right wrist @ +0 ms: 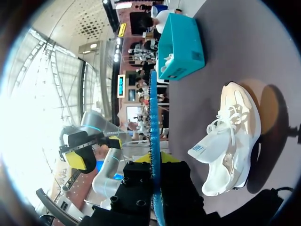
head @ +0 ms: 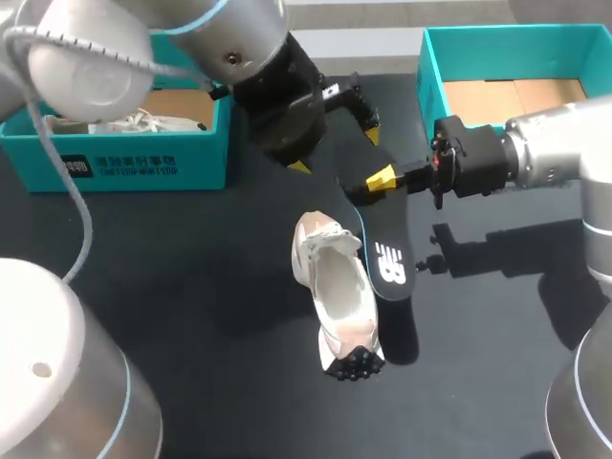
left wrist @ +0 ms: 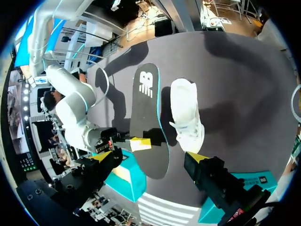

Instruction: Take the shoe out of the shoebox, open the shoe tongue, remove and reinsert the insole, then place the shoe into the shoebox

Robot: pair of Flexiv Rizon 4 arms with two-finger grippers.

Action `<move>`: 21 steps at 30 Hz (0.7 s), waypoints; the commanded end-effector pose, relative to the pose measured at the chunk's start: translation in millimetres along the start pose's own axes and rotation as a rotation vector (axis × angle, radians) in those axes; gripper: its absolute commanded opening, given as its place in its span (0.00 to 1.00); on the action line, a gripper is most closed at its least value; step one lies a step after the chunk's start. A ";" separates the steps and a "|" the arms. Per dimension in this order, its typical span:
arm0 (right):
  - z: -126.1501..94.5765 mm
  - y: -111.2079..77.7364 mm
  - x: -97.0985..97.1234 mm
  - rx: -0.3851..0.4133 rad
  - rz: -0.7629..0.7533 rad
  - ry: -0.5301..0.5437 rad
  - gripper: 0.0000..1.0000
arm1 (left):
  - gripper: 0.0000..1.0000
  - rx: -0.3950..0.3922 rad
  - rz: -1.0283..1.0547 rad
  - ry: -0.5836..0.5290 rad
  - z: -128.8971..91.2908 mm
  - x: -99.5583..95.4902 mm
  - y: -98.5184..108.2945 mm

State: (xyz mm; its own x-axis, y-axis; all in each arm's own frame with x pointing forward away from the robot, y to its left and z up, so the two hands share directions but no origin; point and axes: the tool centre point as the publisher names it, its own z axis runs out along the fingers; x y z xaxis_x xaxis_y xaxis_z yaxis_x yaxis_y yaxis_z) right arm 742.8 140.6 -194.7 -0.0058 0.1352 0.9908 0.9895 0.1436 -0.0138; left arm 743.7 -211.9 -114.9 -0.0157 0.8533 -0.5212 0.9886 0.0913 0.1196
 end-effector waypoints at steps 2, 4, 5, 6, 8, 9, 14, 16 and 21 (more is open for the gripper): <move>-3.8 -1.1 1.8 0.005 -0.001 0.020 0.00 | 1.00 -0.037 0.023 -0.501 0.9 27.1 -5.7; -4.1 -1.6 3.3 0.009 0.003 0.025 0.00 | 1.00 -0.043 0.039 -0.550 3.2 29.5 -6.4; -4.0 -1.9 4.5 0.009 0.004 0.025 0.00 | 1.00 -0.050 0.033 -0.568 4.8 30.5 -5.7; -3.8 -2.2 5.6 0.009 0.004 0.026 0.00 | 1.00 -0.066 0.029 -0.610 6.4 31.7 -4.9; -3.3 -2.6 6.5 0.009 0.003 0.030 0.00 | 1.00 -0.066 0.013 -0.672 7.7 34.7 -4.1; -3.1 -2.8 6.6 0.009 0.002 0.030 0.00 | 1.00 -0.084 0.029 -0.692 8.8 35.1 -5.9; -1.3 -3.3 5.4 0.010 0.002 0.035 0.00 | 1.00 -0.085 0.005 -0.808 12.1 38.7 -4.3; -1.1 -3.3 5.4 0.010 0.000 0.035 0.00 | 1.00 -0.079 0.005 -0.840 12.3 39.3 -2.8; -1.5 -4.8 5.5 0.006 0.001 0.034 0.00 | 1.00 -0.069 0.031 -0.800 14.1 35.3 -0.6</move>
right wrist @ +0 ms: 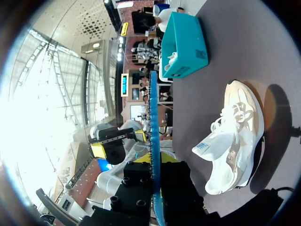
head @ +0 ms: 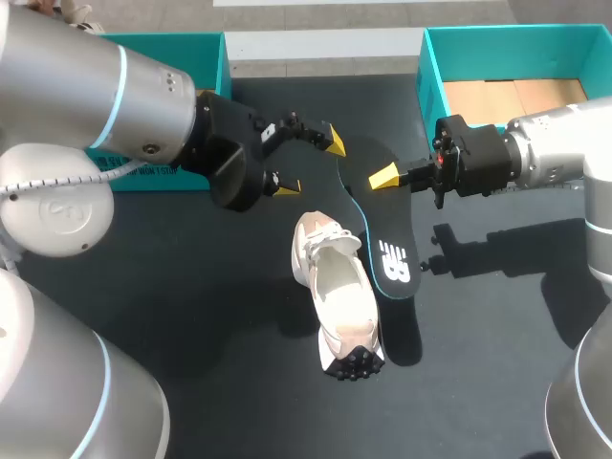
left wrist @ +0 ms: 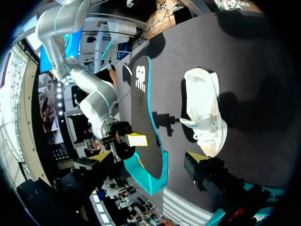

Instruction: Take the shoe out of the shoebox, open the shoe tongue, remove and reinsert the insole, then place the shoe into the shoebox

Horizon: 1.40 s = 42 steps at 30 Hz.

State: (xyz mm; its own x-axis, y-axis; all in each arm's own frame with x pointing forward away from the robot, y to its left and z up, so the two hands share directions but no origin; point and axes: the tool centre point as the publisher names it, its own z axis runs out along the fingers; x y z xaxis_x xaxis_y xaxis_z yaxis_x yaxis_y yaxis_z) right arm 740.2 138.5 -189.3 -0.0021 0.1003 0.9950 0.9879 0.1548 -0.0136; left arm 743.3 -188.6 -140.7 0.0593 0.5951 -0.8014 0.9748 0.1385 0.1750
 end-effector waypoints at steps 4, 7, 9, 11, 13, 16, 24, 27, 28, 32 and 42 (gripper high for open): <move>0.9 -2.2 0.3 -0.006 0.003 -0.003 0.00 | 1.00 0.007 0.011 -0.409 3.3 3.5 0.5; 0.7 -3.0 0.7 -0.009 0.001 -0.003 0.00 | 1.00 0.007 0.011 -0.409 3.3 3.5 0.5; 0.1 -4.1 0.2 -0.011 0.003 -0.003 0.00 | 1.00 0.007 0.011 -0.409 3.3 3.5 0.5; -0.3 -5.1 -0.5 -0.013 0.006 -0.002 0.00 | 1.00 0.007 0.011 -0.409 3.3 3.5 0.5; -0.4 -5.6 -0.7 -0.016 0.008 -0.002 0.00 | 1.00 0.007 0.011 -0.409 3.3 3.5 0.5; -0.4 -6.2 -0.6 -0.021 0.006 -0.004 0.00 | 1.00 0.007 0.011 -0.409 3.3 3.5 0.5; -0.4 -4.9 -0.3 -0.039 0.003 -0.017 0.00 | 1.00 0.002 -0.018 -0.526 17.2 19.8 -6.0; 0.3 -4.9 0.7 -0.046 0.002 -0.012 0.00 | 1.00 -0.015 -0.046 -0.533 22.9 27.2 -5.0; 1.4 -5.5 1.7 -0.055 0.002 -0.006 0.00 | 1.00 -0.021 -0.061 -0.536 25.5 30.2 -3.5; 4.8 -7.3 3.0 -0.068 0.002 0.004 0.00 | 0.91 -0.044 -0.066 -0.567 32.5 35.4 -0.3; 14.5 -8.9 2.6 -0.065 -0.002 0.022 0.00 | 0.69 -0.052 -0.133 -0.639 44.3 28.4 8.0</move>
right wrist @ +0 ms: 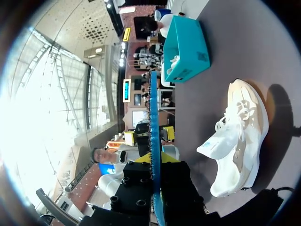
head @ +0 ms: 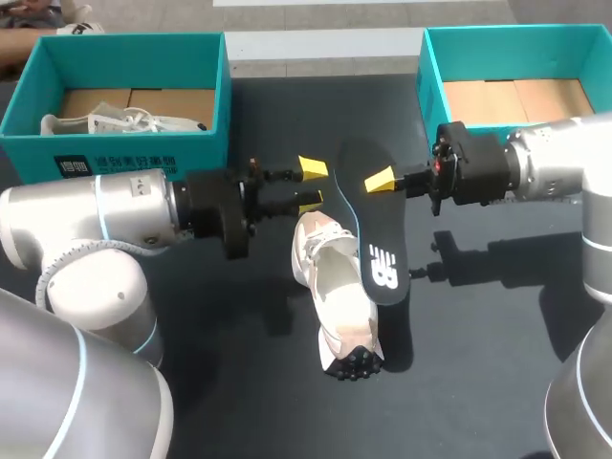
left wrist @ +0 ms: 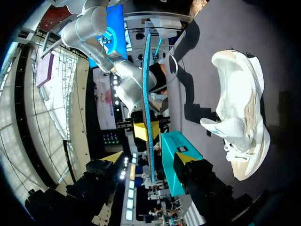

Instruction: Take the shoe out of the shoebox, open the shoe tongue, remove and reinsert the insole, then place the shoe into the shoebox

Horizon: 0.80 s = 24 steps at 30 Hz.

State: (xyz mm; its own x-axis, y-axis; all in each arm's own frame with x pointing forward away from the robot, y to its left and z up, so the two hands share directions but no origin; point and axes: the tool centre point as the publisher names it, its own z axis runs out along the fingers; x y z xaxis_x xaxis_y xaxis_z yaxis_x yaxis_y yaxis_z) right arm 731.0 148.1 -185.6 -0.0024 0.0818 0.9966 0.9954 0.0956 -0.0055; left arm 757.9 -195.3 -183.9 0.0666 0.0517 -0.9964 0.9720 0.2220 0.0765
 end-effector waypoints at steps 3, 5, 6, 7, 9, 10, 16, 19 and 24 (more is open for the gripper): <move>4.8 -2.7 -2.4 -0.010 0.001 0.006 0.00 | 0.63 0.005 -0.017 -0.066 14.1 3.1 2.3; 5.4 -3.0 -2.6 -0.012 -0.002 0.007 0.00 | 0.48 0.010 -0.024 -0.066 17.1 2.9 1.6; 6.2 -2.7 -2.7 -0.012 -0.004 0.007 0.00 | 0.47 0.007 -0.030 -0.070 19.3 3.1 1.6; 6.8 -2.3 -2.6 -0.010 -0.005 0.008 0.00 | 0.46 0.007 -0.031 -0.071 21.4 3.3 1.7; 7.0 -2.2 -2.4 -0.008 -0.008 0.007 0.00 | 0.44 0.001 -0.039 -0.078 26.1 3.8 2.3; 7.1 -2.2 -2.2 -0.007 -0.009 0.007 0.00 | 0.43 -0.005 -0.057 -0.089 28.9 3.3 2.5; 7.0 -3.4 -1.0 -0.007 -0.013 0.005 0.00 | 0.31 -0.002 -0.057 -0.096 41.8 2.0 0.9; 6.6 -4.1 -0.5 -0.009 -0.013 0.004 0.00 | 0.25 0.001 -0.059 -0.096 45.0 3.6 0.0; 5.0 -5.8 -0.6 -0.017 -0.011 0.003 0.00 | 0.16 0.007 -0.068 -0.093 47.8 5.7 -4.4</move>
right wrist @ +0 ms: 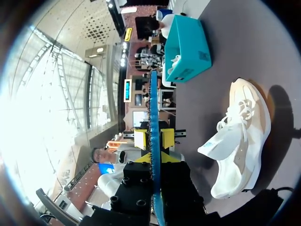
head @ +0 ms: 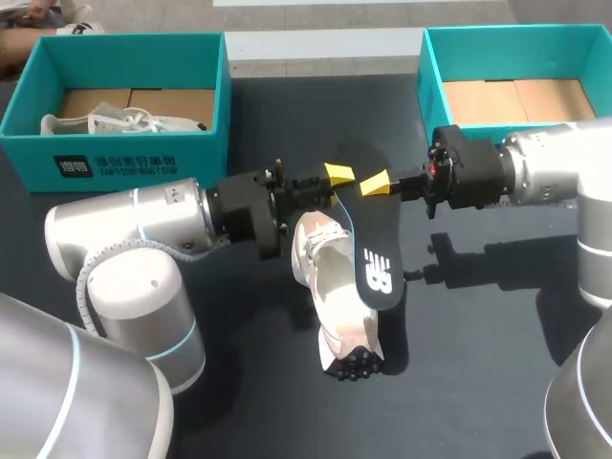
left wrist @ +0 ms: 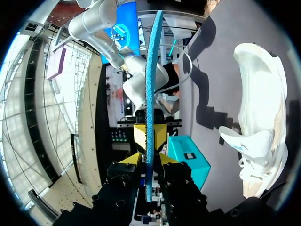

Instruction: Take the shoe out of the shoebox, open the shoe tongue, remove and reinsert the insole, then place the shoe into the shoebox

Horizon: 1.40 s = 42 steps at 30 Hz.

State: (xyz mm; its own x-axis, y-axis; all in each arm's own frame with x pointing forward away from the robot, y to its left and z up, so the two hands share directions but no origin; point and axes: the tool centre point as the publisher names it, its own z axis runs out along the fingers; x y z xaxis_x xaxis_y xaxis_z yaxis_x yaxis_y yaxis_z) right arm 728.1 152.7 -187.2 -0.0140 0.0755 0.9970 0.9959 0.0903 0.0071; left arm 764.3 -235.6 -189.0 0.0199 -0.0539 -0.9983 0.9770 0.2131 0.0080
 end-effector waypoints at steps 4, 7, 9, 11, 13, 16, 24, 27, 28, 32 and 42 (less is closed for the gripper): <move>-0.6 -3.1 0.0 -0.011 0.002 -0.002 0.00 | 0.11 -0.005 -0.007 -0.001 7.9 5.9 -3.1; -0.8 -2.3 -0.8 -0.009 0.001 -0.001 0.00 | 0.10 -0.010 -0.008 -0.005 8.2 6.3 -3.2; -0.9 -1.5 -1.3 -0.007 0.001 0.000 0.00 | 0.07 -0.011 -0.008 -0.006 8.4 6.2 -2.9; -0.9 -1.2 -1.6 -0.007 0.002 0.001 0.00 | 0.05 -0.013 -0.009 -0.006 8.4 6.1 -2.0; -0.9 -1.1 -1.7 -0.006 0.002 0.002 0.00 | 0.00 -0.014 -0.009 -0.006 8.6 6.1 -1.4; -0.8 -0.6 -2.0 -0.006 0.003 0.002 0.00 | 0.00 -0.014 -0.012 -0.006 9.0 6.1 -1.2; -6.8 -12.0 -4.5 -0.039 -0.010 -0.025 1.00 | 0.00 0.012 -0.067 0.017 2.5 5.1 -5.2; -13.5 -17.2 -2.9 -0.064 -0.040 -0.053 1.00 | 0.00 0.026 -0.096 0.023 -4.7 0.2 -8.8; -16.3 -18.7 -1.8 -0.076 -0.052 -0.073 1.00 | 0.00 0.032 -0.106 0.033 -7.4 -1.6 -10.6; -27.5 -24.2 2.8 -0.119 -0.128 -0.128 1.00 | 0.00 0.053 -0.178 0.045 -18.0 -8.6 -19.5; -44.5 -24.3 14.7 -0.047 -0.525 -0.354 1.00 | 0.00 0.118 -0.443 0.146 -43.3 -19.5 -40.2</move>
State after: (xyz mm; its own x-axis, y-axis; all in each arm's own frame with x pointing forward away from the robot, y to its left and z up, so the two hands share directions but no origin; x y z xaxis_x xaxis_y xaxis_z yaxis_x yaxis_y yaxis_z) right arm 709.6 112.1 -183.4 -0.3521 0.2883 0.8904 0.9356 0.0829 0.3431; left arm 720.7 -219.4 -179.7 -0.3949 -0.0302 -0.9182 0.9139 0.0891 -0.3960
